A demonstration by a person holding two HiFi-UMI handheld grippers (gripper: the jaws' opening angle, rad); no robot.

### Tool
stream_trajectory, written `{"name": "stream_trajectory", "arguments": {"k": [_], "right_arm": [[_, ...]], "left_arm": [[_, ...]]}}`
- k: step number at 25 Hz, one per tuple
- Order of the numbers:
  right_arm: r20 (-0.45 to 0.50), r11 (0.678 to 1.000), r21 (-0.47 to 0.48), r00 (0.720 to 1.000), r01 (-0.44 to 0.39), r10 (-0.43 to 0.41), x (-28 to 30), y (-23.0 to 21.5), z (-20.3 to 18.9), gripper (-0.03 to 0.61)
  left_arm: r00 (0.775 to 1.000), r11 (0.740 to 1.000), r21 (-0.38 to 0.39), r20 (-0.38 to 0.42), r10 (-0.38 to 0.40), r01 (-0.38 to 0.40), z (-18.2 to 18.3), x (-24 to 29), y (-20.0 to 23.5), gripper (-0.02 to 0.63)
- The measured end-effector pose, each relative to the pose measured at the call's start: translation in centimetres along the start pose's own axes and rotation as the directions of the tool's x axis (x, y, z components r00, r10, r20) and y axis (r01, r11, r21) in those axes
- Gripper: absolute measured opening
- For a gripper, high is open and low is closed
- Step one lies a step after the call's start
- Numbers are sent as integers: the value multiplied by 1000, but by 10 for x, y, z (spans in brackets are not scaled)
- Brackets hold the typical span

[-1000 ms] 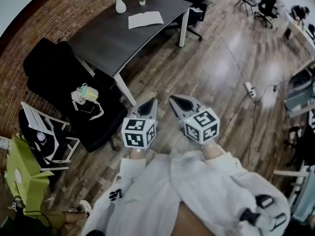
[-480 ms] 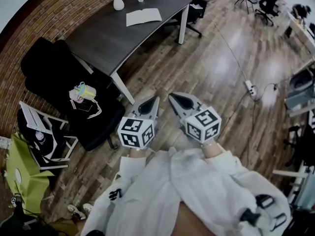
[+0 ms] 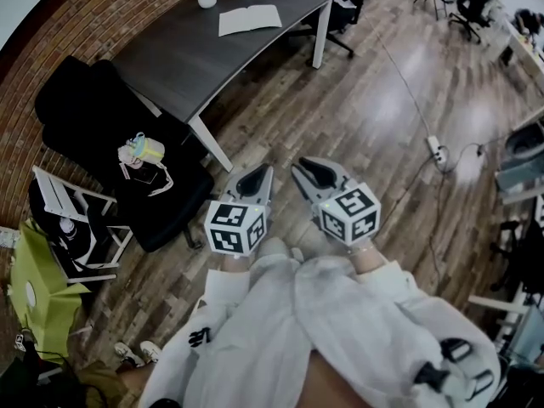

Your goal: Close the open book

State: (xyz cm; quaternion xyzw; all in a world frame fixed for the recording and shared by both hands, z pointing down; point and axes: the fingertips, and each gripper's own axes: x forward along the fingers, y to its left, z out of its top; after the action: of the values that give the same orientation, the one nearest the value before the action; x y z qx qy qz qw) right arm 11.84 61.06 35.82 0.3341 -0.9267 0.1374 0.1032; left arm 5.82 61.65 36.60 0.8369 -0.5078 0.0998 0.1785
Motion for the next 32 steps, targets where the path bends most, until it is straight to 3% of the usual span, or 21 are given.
{"name": "stream_trajectory", "arguments": {"k": [2,7,10,15,32], "right_arm": [[-9,1000,3,1000,8,-8,3,-6,-1,98],[-5,999,-1,999,35,-35,13,-25,2,112],[-1,999,1,999,46,-46,27,-38,9,112],[-2,997,5,997,73,-73,62,-69,19,112],[38,991,-13,990,135,-134,234,-147,112,112]], "left_arm": [[1000,1000,-3,-10,5,-5,-1,4,3,8],[1000,1000,-13,-12,19,-19,2,18,17,11],[1000,1000,-15,-24,15,-15,7,34,30,81],[999,1000,-17,-37,-1,0,20,72,59,146],[998,998,24,-8,-57,58,122,182,218,149]]}}
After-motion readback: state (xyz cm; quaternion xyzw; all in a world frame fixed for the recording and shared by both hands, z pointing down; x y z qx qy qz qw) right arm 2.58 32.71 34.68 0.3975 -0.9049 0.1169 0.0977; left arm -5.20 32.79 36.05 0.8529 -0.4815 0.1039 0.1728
